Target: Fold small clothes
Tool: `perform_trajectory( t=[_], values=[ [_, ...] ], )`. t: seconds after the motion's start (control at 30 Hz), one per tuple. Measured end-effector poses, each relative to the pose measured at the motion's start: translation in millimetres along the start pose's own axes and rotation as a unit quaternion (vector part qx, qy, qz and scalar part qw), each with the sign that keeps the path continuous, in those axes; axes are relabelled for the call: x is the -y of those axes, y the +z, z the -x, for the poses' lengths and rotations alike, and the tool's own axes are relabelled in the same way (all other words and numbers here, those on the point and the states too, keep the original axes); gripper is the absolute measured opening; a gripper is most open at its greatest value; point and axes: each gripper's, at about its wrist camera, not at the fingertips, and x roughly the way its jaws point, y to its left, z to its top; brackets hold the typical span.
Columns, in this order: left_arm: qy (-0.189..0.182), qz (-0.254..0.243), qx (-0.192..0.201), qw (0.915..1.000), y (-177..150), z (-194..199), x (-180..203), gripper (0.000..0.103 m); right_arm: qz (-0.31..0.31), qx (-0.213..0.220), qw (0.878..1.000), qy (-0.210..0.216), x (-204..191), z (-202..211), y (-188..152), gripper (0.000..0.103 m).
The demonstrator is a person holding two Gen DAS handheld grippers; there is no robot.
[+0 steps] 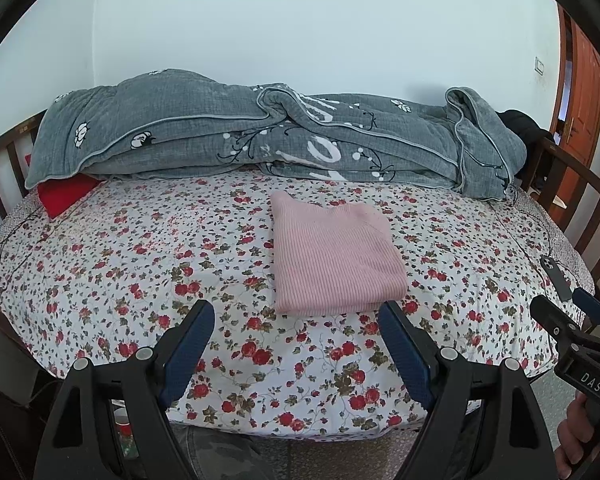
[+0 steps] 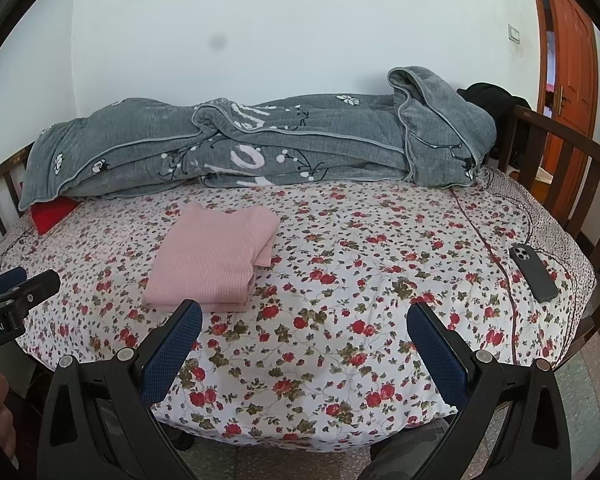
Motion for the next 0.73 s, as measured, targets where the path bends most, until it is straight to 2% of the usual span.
perform_trajectory(
  t=[0.73],
  values=[
    [-0.009, -0.002, 0.011, 0.9999, 4.5, 2.1, -4.5, 0.084, 0.001, 0.004, 1.0, -0.002, -5.7, -0.2, 0.8, 0.101]
  ],
)
